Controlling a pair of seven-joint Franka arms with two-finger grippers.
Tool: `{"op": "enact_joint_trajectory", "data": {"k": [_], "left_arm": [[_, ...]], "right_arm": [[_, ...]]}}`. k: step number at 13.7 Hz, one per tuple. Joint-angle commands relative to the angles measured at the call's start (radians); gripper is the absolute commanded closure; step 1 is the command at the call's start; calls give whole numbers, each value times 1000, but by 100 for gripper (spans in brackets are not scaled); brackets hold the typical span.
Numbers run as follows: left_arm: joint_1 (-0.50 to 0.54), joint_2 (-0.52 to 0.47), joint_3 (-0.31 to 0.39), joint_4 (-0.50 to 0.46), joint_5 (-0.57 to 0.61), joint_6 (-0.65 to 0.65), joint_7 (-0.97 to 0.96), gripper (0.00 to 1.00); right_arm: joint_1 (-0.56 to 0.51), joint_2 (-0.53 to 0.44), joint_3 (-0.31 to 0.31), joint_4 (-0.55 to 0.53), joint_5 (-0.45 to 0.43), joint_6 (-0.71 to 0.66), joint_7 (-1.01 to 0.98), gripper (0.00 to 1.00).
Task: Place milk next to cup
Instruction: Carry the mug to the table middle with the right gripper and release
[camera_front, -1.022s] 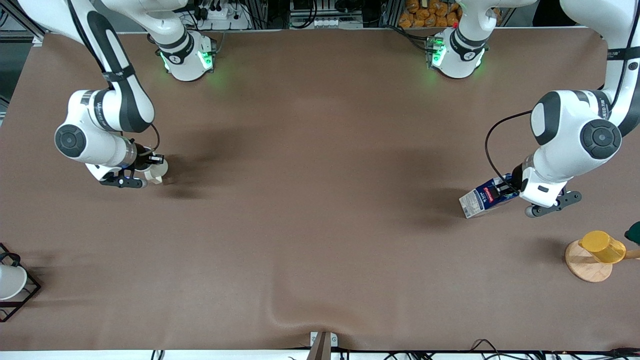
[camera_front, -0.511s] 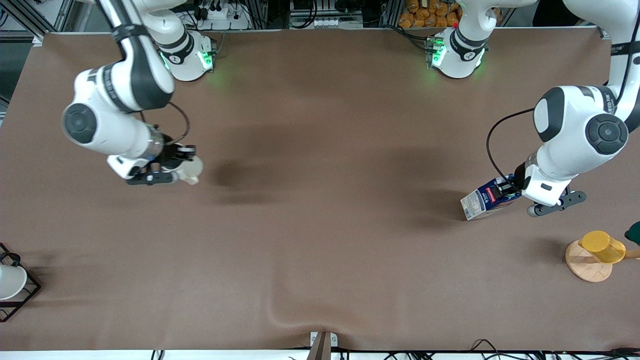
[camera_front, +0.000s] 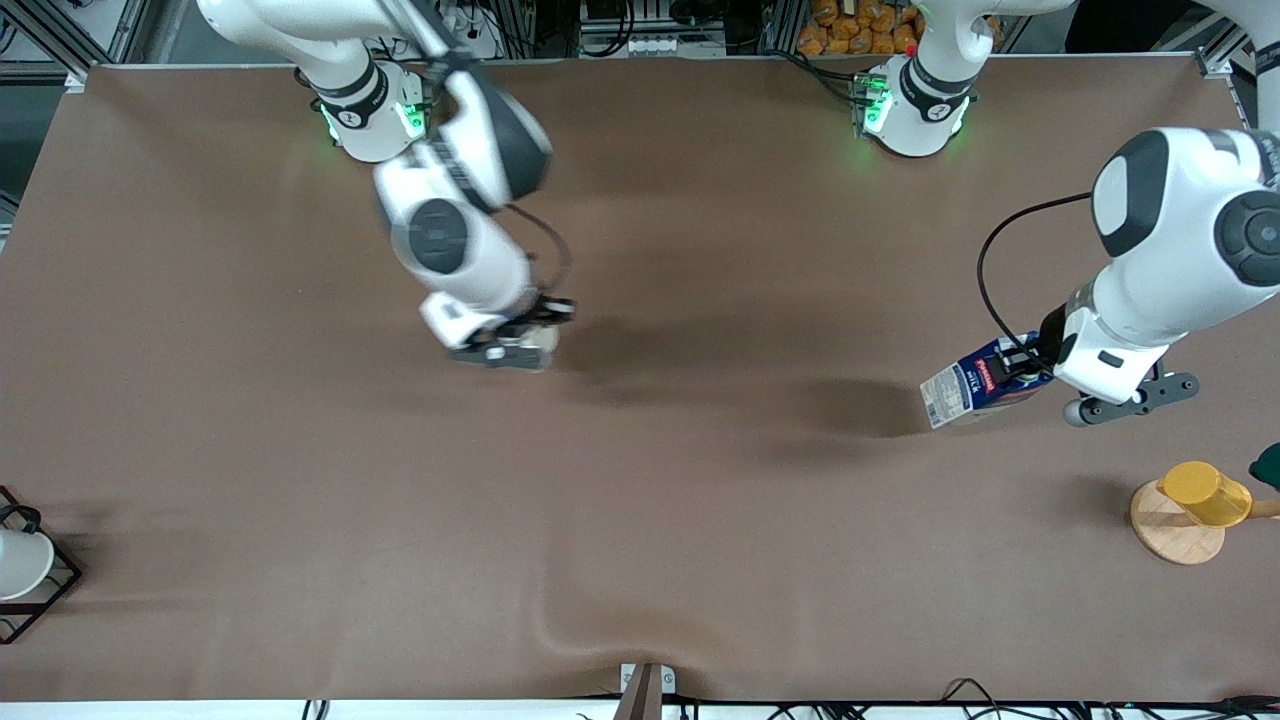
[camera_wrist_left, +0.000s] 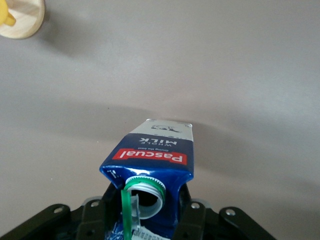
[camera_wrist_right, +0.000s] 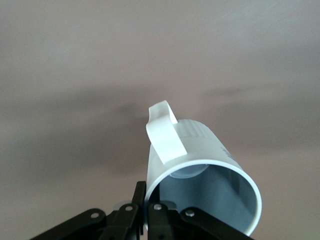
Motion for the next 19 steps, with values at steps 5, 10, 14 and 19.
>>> {"op": "enact_joint_trajectory", "data": {"k": [5, 10, 14, 19], "left_arm": [[5, -5, -35, 132, 5, -152, 9, 94], [6, -17, -91, 134, 2, -162, 1, 94], [2, -6, -130, 132, 0, -167, 1, 92], [-33, 2, -136, 121, -38, -169, 1, 89]], "right_arm": [[74, 181, -18, 180, 0, 61, 89, 100], [58, 247, -21, 225, -35, 65, 89, 100], [35, 244, -21, 234, -28, 50, 86, 22], [-64, 59, -32, 225, -37, -88, 78, 0]]}}
